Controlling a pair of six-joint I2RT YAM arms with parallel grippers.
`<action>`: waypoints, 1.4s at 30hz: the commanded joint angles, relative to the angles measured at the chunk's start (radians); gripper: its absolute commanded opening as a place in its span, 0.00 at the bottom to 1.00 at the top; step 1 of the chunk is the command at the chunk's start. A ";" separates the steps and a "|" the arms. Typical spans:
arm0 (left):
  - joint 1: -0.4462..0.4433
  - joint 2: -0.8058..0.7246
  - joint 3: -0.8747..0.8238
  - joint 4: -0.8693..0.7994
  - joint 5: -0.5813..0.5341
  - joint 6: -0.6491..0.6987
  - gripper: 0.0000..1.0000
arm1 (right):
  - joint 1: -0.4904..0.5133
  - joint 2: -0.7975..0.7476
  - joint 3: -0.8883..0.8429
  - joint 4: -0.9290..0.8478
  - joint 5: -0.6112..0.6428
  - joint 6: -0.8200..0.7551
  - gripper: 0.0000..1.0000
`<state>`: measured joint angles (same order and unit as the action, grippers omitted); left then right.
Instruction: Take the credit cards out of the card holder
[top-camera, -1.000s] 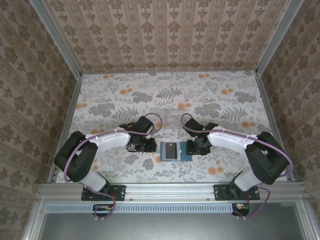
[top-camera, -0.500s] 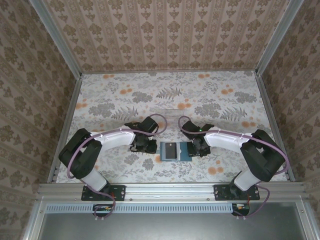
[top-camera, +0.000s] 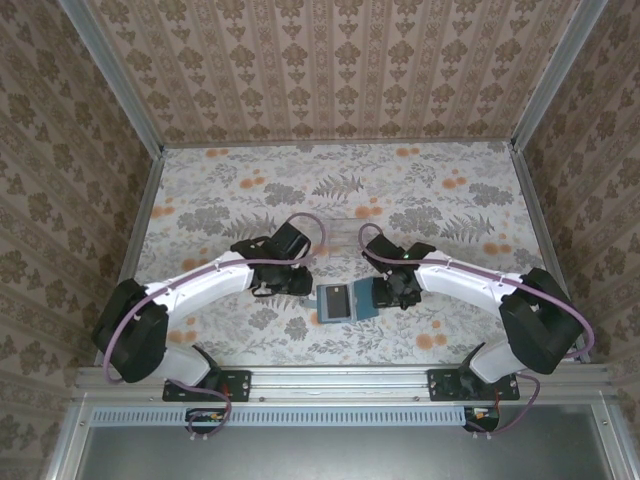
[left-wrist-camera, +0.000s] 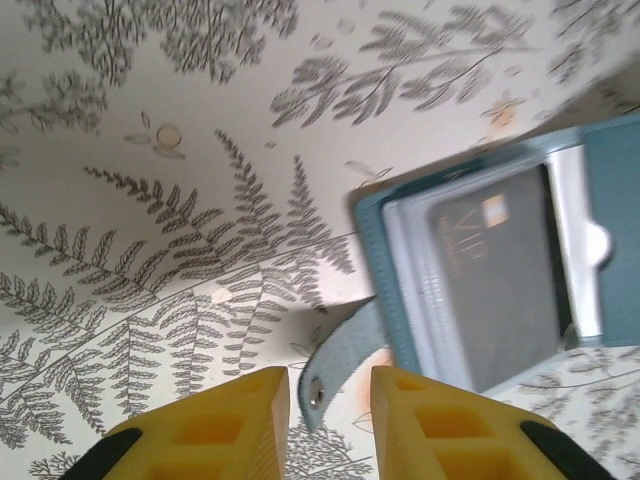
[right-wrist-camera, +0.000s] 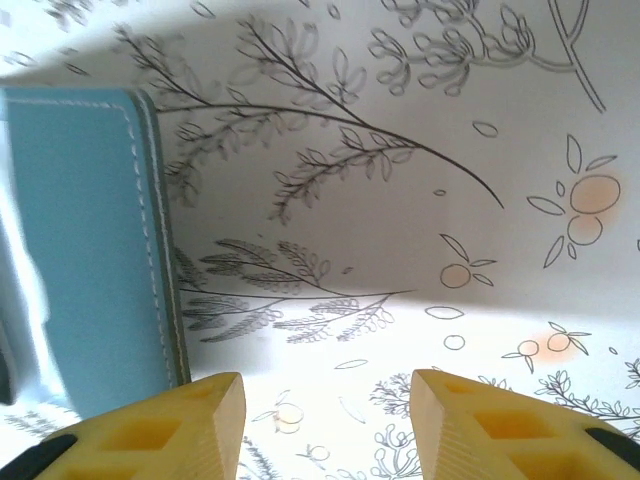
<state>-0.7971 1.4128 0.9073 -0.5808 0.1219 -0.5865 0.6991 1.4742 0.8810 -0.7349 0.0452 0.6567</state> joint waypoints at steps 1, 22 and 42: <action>0.004 -0.020 0.031 0.027 0.048 -0.045 0.28 | 0.007 -0.021 0.038 -0.041 -0.017 -0.009 0.48; -0.044 0.172 -0.032 0.237 0.120 -0.147 0.10 | 0.007 -0.074 0.113 -0.051 -0.065 0.001 0.40; -0.043 0.215 -0.056 0.245 0.117 -0.130 0.09 | -0.014 0.054 0.037 0.239 -0.357 0.076 0.26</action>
<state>-0.8364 1.6115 0.8612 -0.3416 0.2329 -0.7185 0.6964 1.5139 0.9539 -0.5072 -0.3038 0.7147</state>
